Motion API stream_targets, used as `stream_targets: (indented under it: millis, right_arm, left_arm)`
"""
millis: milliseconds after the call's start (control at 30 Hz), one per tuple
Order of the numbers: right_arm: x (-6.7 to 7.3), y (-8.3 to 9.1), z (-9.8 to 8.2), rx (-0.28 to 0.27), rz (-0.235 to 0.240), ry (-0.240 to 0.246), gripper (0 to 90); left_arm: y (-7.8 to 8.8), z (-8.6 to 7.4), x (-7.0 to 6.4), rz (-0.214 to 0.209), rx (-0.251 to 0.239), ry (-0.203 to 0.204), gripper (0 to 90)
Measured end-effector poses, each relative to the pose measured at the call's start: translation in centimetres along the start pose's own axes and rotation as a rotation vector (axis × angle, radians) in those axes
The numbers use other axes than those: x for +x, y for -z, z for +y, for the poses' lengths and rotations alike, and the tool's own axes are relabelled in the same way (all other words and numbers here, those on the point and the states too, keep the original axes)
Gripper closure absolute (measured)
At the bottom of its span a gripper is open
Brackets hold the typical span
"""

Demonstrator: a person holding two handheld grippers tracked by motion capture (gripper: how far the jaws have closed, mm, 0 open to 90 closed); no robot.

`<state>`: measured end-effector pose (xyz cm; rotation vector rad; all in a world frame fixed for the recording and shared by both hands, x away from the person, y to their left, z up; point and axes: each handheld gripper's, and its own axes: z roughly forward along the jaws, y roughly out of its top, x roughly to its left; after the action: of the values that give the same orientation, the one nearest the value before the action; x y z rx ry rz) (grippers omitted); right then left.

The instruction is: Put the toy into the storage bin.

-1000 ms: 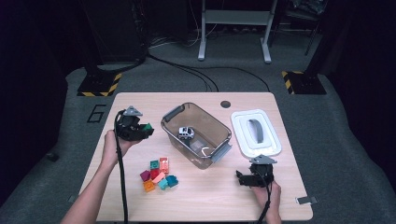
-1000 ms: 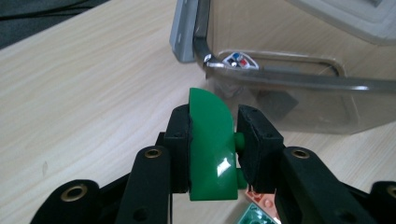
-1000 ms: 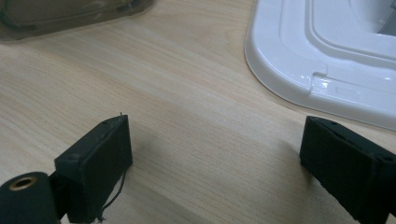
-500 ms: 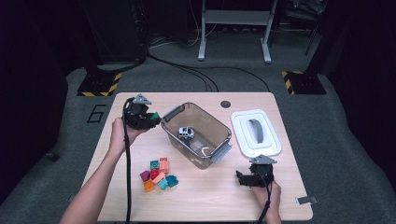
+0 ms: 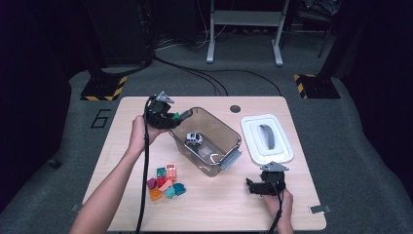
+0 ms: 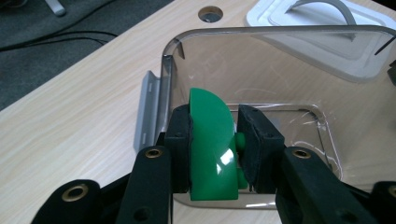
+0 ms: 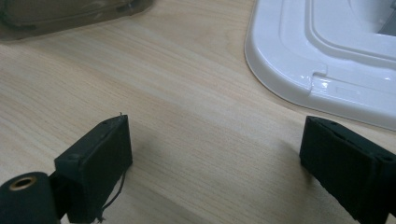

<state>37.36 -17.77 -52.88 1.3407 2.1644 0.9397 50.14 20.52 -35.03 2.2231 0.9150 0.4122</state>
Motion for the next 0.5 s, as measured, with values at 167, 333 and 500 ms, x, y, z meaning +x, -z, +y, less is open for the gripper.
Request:
stream_targets:
  millis: [167,333,500]
  right_arm:
    - [0.0,0.0,0.0,0.001,0.001,0.001,8.4]
    - [0.0,0.0,0.0,0.001,0.001,0.001,8.3]
    - [0.0,0.0,0.0,0.001,0.001,0.001,8.3]
  left_arm:
    - [-1.7,-0.1,-0.3,-0.021,0.034,0.006,66.5]
    - [-2.7,-0.5,-0.3,-0.036,0.068,0.008,66.3]
    - [-3.5,-0.9,-0.3,-0.049,0.105,0.011,66.1]
